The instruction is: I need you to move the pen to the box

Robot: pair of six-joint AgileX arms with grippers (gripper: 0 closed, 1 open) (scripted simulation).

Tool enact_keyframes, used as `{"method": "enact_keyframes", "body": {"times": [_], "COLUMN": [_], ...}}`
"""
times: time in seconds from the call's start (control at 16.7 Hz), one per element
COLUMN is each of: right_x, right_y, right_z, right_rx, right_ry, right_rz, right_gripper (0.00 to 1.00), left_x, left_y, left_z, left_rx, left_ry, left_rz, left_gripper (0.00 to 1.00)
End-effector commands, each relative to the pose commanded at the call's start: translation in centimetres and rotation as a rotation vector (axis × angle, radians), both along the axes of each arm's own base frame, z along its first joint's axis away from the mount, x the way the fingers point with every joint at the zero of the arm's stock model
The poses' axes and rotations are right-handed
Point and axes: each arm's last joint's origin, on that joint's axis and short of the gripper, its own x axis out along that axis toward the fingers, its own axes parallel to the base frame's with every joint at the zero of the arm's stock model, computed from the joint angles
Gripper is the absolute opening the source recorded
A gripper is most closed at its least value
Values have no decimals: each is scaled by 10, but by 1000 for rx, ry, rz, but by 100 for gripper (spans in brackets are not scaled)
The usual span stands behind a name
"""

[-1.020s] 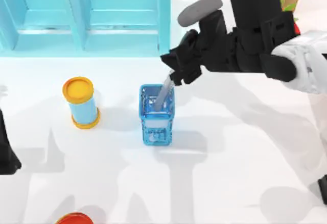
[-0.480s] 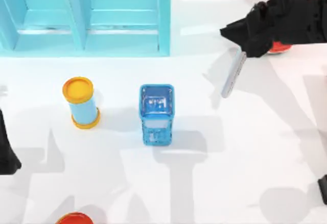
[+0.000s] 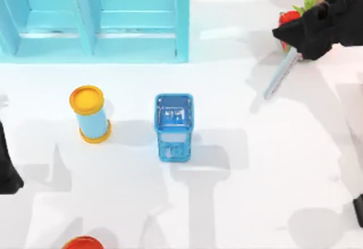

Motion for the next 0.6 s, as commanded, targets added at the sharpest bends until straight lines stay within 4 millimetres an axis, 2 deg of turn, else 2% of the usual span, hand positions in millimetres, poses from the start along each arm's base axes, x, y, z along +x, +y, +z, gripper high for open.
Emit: {"method": "enact_keyframes", "body": {"times": [0.12, 0.3, 0.48, 0.6], "right_x": [0, -14, -48, -75], "right_y": [-37, -108, -174, -203], "right_z": [4, 16, 27, 33], "right_rx": [-24, -64, -104, -129], "right_ry": [-5, -25, -44, -51], "right_rz": [-58, -186, -328, -407], "right_gripper": [0, 0, 0, 0], "left_x": [0, 0, 0, 0], "left_y": [0, 0, 0, 0], "left_z": [0, 0, 0, 0], "left_rx": [0, 0, 0, 0], "left_ry": [0, 0, 0, 0], "left_rz": [0, 0, 0, 0], "left_gripper": [100, 100, 100, 100]}}
